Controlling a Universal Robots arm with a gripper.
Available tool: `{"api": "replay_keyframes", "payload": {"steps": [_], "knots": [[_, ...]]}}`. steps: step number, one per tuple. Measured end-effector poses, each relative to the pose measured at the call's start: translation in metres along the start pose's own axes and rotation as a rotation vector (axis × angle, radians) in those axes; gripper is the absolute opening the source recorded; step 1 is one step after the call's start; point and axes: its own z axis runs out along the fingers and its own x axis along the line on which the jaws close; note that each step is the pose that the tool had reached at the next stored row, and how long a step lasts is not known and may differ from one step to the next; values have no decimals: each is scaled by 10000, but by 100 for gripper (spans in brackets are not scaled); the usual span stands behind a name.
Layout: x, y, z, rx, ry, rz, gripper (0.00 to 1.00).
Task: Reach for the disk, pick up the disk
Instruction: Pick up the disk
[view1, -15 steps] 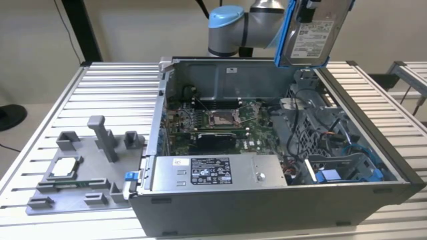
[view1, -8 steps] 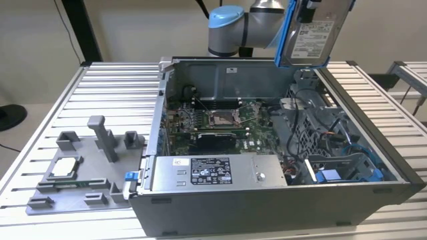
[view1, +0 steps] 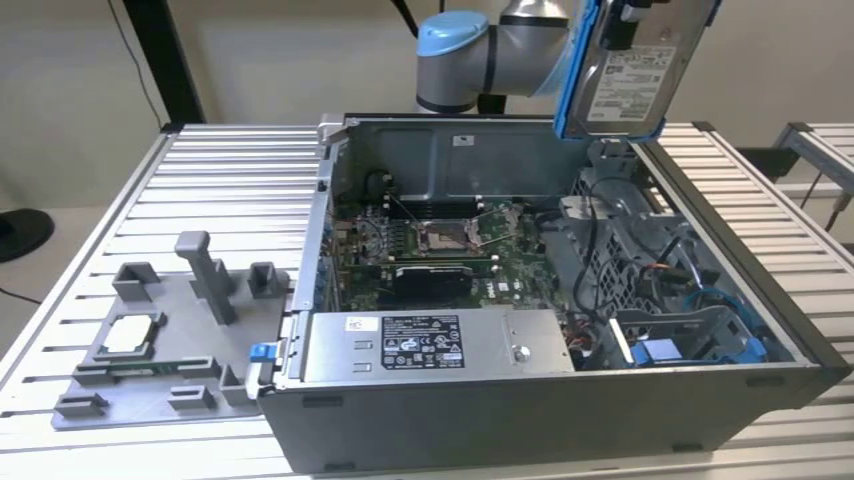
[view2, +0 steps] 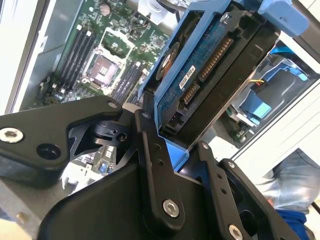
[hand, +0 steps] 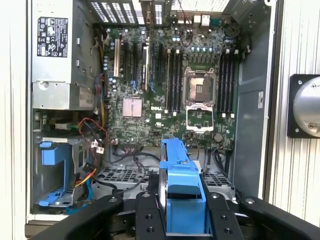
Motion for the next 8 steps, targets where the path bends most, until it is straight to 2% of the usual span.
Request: {"api": "replay_keyframes", "payload": {"steps": [8], "knots": [[121,-37,-1,-53,0,0,0]]}}
